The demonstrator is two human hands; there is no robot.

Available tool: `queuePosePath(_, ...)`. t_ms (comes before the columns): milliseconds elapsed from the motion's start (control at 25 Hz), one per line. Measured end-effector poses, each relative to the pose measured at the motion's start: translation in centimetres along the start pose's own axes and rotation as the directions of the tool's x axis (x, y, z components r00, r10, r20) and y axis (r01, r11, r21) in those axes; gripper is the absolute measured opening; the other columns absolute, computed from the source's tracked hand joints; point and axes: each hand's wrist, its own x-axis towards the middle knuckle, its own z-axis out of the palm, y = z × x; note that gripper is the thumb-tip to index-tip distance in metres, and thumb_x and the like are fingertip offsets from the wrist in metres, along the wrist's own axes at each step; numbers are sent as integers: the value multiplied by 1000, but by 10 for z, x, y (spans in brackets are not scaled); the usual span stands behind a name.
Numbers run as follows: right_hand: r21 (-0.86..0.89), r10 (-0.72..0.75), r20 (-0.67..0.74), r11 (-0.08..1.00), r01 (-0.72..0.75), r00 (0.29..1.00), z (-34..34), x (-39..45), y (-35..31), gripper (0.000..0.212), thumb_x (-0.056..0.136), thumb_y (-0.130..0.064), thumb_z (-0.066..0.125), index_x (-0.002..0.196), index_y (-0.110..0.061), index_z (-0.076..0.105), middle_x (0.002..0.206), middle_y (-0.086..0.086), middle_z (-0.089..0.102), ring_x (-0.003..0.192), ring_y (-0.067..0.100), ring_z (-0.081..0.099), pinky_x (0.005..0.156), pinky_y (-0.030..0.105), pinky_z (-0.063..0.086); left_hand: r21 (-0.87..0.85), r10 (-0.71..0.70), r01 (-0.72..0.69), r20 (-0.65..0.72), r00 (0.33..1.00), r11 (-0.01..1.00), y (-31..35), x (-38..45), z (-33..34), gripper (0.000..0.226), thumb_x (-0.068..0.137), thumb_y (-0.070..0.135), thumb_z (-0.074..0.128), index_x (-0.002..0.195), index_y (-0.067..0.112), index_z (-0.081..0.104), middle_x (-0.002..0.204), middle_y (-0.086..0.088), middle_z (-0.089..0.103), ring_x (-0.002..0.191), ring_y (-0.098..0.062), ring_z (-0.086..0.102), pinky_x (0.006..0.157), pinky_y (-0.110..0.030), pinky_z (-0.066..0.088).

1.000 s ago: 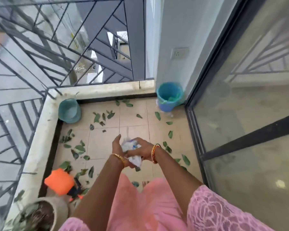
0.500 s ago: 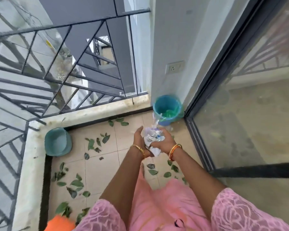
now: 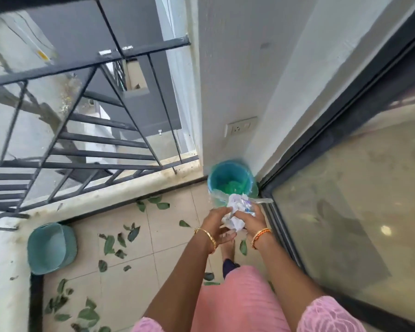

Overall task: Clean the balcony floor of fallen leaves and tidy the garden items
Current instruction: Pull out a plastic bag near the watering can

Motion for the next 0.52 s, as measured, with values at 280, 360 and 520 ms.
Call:
queuePosePath(280, -180, 90, -6, 980, -90, 996, -1, 157, -32, 56, 71, 4, 71, 121, -15, 54, 112, 14, 64, 90, 30, 63, 59, 28, 52, -40, -1, -5, -136, 991, 999, 47, 127, 45, 34, 84, 4, 65, 116, 10, 56, 95, -13, 63, 69, -19, 61, 53, -25, 55)
queuePosePath(360, -220, 88, -7, 972, -87, 996, 5, 199, -25, 53, 71, 2, 72, 118, -16, 55, 111, 13, 63, 91, 29, 62, 58, 26, 51, -17, 5, -8, -158, 987, 1000, 51, 168, 44, 35, 83, 11, 70, 115, 14, 56, 95, -11, 63, 68, -18, 60, 55, -25, 54)
queuePosePath(520, -285, 64, -15, 956, -65, 998, 19, 302, 6, 39, 72, 0, 74, 101, -19, 56, 97, 6, 63, 84, 24, 60, 59, 25, 49, 76, 87, -72, -214, 973, 994, 39, 283, 26, 37, 81, 12, 74, 116, 14, 61, 89, -12, 64, 65, -16, 53, 56, -24, 47)
